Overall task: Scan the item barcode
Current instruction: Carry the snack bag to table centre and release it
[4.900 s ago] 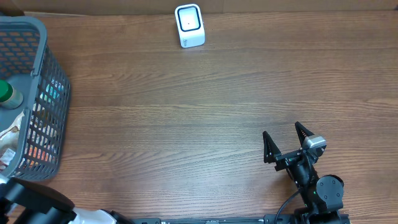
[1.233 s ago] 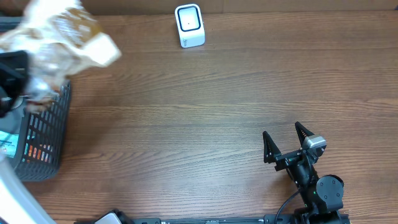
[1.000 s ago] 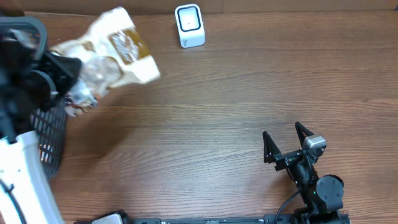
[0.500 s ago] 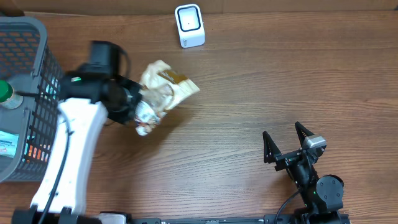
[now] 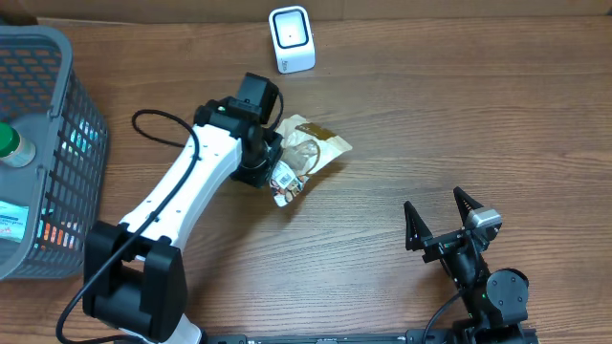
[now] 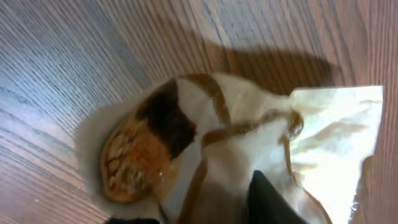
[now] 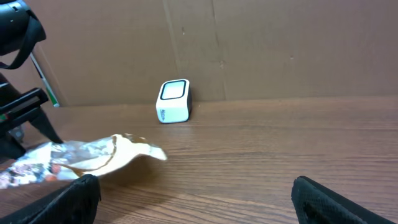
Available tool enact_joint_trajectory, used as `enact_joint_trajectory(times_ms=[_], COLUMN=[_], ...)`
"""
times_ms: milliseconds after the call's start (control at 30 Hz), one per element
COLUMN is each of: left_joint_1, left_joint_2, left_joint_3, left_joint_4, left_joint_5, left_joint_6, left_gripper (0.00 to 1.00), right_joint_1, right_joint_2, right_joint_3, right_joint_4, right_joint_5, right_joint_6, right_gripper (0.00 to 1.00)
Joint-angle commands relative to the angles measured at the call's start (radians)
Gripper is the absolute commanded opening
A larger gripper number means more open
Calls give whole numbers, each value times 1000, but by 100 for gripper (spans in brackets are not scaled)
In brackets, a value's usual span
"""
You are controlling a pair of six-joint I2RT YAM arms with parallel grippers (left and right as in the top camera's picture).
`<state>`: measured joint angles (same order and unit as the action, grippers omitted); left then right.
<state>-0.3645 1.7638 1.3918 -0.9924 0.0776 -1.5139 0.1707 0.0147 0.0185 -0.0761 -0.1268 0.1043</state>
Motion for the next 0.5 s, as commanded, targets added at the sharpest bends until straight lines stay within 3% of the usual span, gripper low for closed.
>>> enact_joint_trajectory(times_ms=[0, 167, 333, 467], left_joint_1=[-5, -9, -9, -9], left_joint_2=[-5, -9, -14, -19], left_joint_3=[7, 48, 131, 288], left_joint_4=[2, -12, -111, -231], left_joint_5=[-33, 24, 32, -66], left_joint_6=[99, 217, 294, 442], left_gripper=[39, 78, 79, 76], right_joint_1=[-2, -2, -2, -2], right_joint_2=[-12, -12, -12, -12], right_joint_3=[-10, -10, -10, -10], right_joint_4=[5, 5, 5, 5], right_joint_5=[-6, -6, -6, -6], right_joint_6=[4, 3, 4, 4], right_gripper=[100, 100, 100, 100])
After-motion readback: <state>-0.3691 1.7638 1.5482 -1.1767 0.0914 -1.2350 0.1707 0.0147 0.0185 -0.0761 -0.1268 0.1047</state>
